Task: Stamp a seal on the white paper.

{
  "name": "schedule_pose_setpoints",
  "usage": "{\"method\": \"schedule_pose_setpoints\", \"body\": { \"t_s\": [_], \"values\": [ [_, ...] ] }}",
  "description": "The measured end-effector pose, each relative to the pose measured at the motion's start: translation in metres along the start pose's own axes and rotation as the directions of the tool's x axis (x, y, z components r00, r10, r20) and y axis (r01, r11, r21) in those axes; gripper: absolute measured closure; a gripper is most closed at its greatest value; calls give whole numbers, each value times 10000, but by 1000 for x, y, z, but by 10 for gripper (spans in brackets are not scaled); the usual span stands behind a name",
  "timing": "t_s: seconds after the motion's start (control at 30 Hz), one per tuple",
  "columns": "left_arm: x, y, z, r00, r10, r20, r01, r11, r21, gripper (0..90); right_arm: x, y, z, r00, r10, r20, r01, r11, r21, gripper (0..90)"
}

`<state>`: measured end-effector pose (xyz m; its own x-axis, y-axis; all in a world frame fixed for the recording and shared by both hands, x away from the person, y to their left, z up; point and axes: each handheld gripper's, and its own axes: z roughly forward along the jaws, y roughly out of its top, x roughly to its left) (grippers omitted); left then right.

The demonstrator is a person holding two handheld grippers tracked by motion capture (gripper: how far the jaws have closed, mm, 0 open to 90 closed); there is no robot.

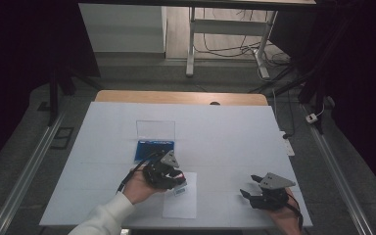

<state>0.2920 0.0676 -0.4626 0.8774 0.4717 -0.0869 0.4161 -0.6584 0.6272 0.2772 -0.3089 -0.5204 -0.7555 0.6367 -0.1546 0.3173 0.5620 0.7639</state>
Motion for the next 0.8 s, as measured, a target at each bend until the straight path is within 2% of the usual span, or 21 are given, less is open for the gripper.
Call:
{"method": "schedule_pose_setpoints", "body": {
  "t_s": [0.43, 0.8],
  "values": [
    [3, 3, -18, 9999, -69, 82, 71, 9996, -291, 695, -1, -1, 0, 10000, 10, -26, -10, 10000, 43, 317],
    [13, 11, -39, 9997, -246, 61, 249, 9969, -750, 695, -2, -1, 0, 10000, 17, -8, -17, 10000, 13, 318]
  ]
}}
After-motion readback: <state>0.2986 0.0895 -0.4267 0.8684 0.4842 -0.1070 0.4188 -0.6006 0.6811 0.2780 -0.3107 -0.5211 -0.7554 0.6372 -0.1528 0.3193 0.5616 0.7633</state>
